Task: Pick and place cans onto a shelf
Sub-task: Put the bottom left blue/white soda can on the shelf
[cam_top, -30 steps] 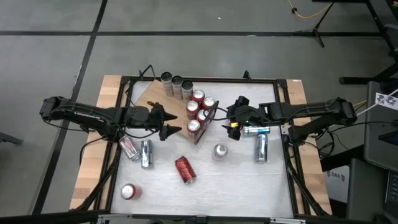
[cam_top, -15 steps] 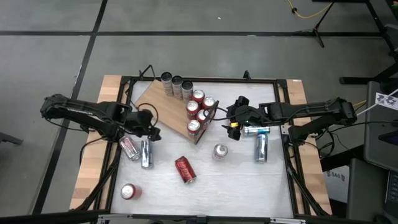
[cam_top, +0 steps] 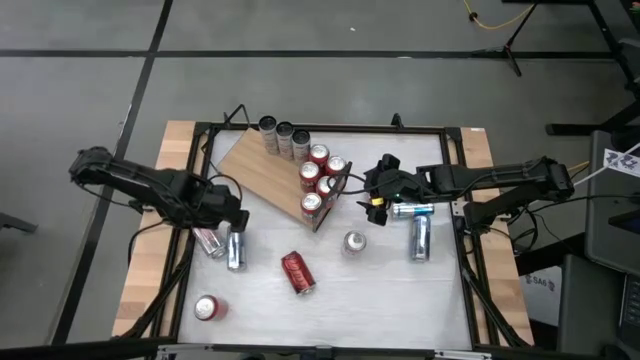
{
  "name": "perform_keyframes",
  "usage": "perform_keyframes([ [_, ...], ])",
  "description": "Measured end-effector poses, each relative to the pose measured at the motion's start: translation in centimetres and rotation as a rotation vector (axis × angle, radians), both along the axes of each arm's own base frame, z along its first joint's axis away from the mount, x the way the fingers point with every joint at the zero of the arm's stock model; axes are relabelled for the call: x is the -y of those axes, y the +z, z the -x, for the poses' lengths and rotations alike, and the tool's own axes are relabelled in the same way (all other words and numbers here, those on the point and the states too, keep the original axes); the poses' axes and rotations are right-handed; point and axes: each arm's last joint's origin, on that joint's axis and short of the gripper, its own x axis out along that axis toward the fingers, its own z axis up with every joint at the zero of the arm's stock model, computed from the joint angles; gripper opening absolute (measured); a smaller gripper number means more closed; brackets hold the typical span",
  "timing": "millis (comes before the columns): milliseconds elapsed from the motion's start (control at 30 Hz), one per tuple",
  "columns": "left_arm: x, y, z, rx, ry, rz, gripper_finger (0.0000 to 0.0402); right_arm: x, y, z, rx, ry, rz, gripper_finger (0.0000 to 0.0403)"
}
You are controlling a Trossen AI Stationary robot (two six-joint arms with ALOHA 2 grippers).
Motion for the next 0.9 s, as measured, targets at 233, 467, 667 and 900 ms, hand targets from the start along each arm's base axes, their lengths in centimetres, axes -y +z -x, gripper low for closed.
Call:
perform_keyframes([
  [233, 0.9, -1.0, -0.9, -0.069, -0.029, -0.012, 0.0392, 0.0, 0.0, 0.0, -0.009, 0.022, 0.021, 0.039],
  [467, 1.7, -1.6, -1.0, -0.172, -0.06, 0.096, 0.0392, 0.0, 0.0, 0.0, -0.009, 0.022, 0.022, 0.039],
  [667, 2.2, -1.7, 0.1, -0.29, -0.003, 0.121, 0.0392, 0.0, 0.0, 0.0, -0.009, 0.022, 0.022, 0.039],
  [900, 2.7, -1.9, 0.6, -0.339, 0.121, 0.115, 0.0392, 0.0, 0.0, 0.0, -0.005, 0.023, 0.022, 0.039],
])
